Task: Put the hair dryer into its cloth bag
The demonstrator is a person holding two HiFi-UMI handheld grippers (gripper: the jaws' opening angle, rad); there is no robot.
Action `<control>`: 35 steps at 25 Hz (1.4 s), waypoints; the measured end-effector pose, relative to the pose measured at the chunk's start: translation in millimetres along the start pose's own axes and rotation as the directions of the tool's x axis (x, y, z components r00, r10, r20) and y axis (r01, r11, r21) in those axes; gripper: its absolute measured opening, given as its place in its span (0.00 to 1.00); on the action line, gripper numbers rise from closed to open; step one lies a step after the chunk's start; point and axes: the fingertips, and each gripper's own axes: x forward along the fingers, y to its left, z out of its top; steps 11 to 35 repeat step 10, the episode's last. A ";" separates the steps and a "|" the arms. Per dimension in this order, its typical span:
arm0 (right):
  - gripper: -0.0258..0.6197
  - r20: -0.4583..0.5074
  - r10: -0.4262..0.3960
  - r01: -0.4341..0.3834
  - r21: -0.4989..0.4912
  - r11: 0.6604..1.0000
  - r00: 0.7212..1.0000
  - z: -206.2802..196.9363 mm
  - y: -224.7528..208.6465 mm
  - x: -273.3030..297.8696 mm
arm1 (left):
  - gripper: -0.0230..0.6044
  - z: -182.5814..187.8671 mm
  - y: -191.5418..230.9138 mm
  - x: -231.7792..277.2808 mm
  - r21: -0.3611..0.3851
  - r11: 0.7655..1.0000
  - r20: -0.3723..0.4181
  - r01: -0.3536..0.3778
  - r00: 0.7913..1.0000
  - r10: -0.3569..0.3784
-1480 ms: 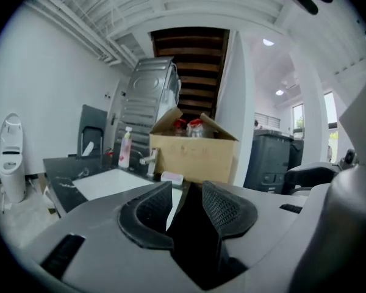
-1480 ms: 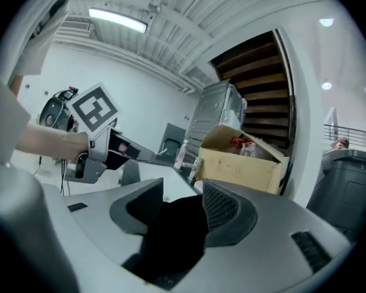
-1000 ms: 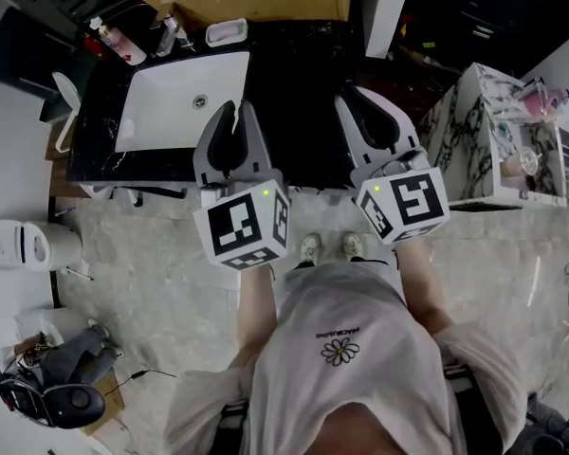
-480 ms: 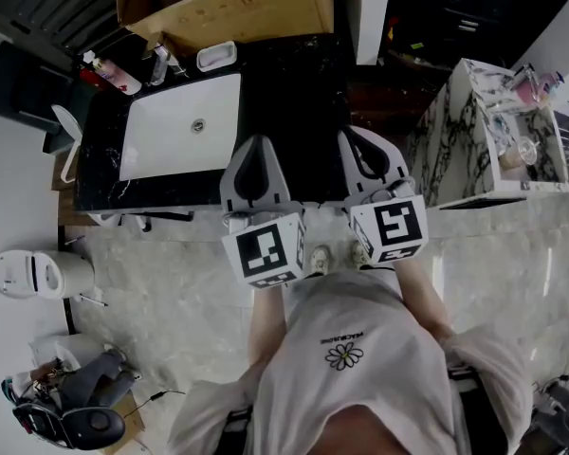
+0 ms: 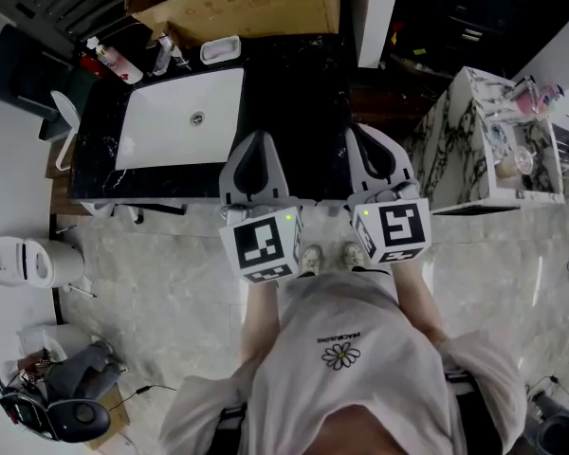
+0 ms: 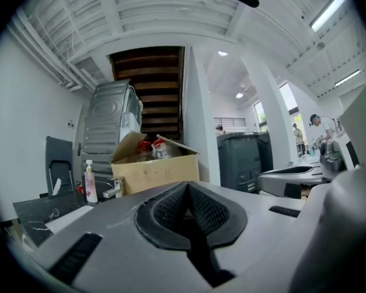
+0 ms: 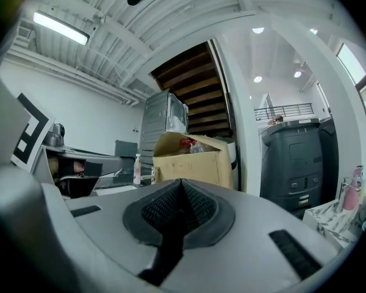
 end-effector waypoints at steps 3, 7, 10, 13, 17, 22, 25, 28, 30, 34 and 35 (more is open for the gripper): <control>0.06 0.004 -0.001 0.001 -0.003 1.000 1.000 0.3 -0.3 -1.5 | 0.06 -1.1 1.0 -1.5 -0.014 1.000 0.000 -0.004 1.000 0.004; 0.06 0.000 0.004 -0.004 -0.004 1.000 1.000 -1.2 0.0 -5.5 | 0.06 -2.0 -0.7 -5.1 -0.018 1.000 -0.005 -0.008 1.000 0.008; 0.06 -0.001 0.003 -0.003 -0.001 1.000 1.000 -2.2 0.4 -8.8 | 0.06 -2.6 -3.1 -7.5 -0.019 1.000 -0.008 -0.007 1.000 0.007; 0.06 -0.001 0.003 -0.003 -0.001 1.000 1.000 -2.2 0.4 -8.8 | 0.06 -2.6 -3.1 -7.5 -0.019 1.000 -0.008 -0.007 1.000 0.007; 0.06 -0.001 0.003 -0.003 -0.001 1.000 1.000 -2.2 0.4 -8.8 | 0.06 -2.6 -3.1 -7.5 -0.019 1.000 -0.008 -0.007 1.000 0.007; 0.06 -0.001 0.003 -0.003 -0.001 1.000 1.000 -2.2 0.4 -8.8 | 0.06 -2.6 -3.1 -7.5 -0.019 1.000 -0.008 -0.007 1.000 0.007; 0.06 -0.001 0.003 -0.003 -0.001 1.000 1.000 -2.2 0.4 -8.8 | 0.06 -2.6 -3.1 -7.5 -0.019 1.000 -0.008 -0.007 1.000 0.007; 0.06 -0.001 0.003 -0.003 -0.001 1.000 1.000 -2.2 0.4 -8.8 | 0.06 -2.6 -3.1 -7.5 -0.019 1.000 -0.008 -0.007 1.000 0.007; 0.06 -0.001 0.003 -0.003 -0.001 1.000 1.000 -2.2 0.4 -8.8 | 0.06 -2.6 -3.1 -7.5 -0.019 1.000 -0.008 -0.007 1.000 0.007; 0.06 -0.001 0.003 -0.003 -0.001 1.000 1.000 -2.2 0.4 -8.8 | 0.06 -2.6 -3.1 -7.5 -0.019 1.000 -0.008 -0.007 1.000 0.007; 0.06 -0.001 0.003 -0.003 -0.001 1.000 1.000 -2.2 0.4 -8.8 | 0.06 -2.6 -3.1 -7.5 -0.019 1.000 -0.008 -0.007 1.000 0.007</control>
